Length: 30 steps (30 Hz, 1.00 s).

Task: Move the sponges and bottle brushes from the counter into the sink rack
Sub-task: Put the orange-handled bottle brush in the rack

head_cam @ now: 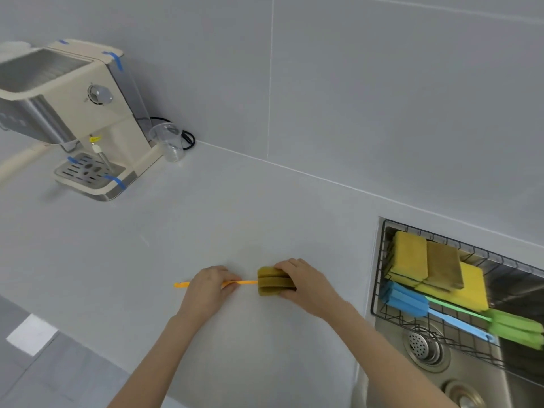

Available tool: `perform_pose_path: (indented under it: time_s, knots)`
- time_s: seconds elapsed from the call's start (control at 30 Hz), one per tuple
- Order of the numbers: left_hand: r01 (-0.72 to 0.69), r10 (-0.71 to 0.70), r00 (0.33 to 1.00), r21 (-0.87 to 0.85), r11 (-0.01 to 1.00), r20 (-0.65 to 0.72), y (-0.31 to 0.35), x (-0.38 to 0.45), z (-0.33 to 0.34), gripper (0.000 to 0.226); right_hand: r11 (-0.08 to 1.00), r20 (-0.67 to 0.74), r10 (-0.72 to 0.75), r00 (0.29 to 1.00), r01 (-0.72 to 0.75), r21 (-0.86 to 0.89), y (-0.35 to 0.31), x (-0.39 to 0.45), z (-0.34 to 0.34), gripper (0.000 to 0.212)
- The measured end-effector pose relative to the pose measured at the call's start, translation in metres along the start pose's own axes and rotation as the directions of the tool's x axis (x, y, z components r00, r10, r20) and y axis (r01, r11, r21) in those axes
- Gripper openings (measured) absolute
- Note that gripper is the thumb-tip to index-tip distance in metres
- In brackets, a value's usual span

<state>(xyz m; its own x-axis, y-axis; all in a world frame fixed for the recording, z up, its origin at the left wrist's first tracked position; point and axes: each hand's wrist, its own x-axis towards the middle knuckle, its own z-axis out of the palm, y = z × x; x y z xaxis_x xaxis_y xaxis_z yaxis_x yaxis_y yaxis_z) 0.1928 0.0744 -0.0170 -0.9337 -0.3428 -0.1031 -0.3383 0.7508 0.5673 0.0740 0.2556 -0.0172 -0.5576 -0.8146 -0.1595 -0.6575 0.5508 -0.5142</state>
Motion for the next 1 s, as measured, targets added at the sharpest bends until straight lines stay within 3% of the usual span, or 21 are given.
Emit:
perform_pose_path:
  time_s: [0.3,0.63,1.0]
  knots:
    - [-0.210,0.211,0.975,-0.021,0.977,0.066,0.097,0.025,0.061,0.013,0.982,-0.124,0.191,0.974,-0.188,0.033,0.073,-0.088,-0.045,0.046]
    - [-0.328,0.315,0.920,0.018,0.944,0.235,0.207,0.029,0.153,0.017,0.934,-0.177,0.355,0.918,-0.355,0.034,0.166,-0.189,-0.078,0.048]
    - [-0.590,0.501,0.795,0.240,0.771,0.342,0.318,0.051,0.217,0.023,0.832,-0.276,0.555,0.785,-0.528,0.172,0.244,-0.268,-0.099,0.051]
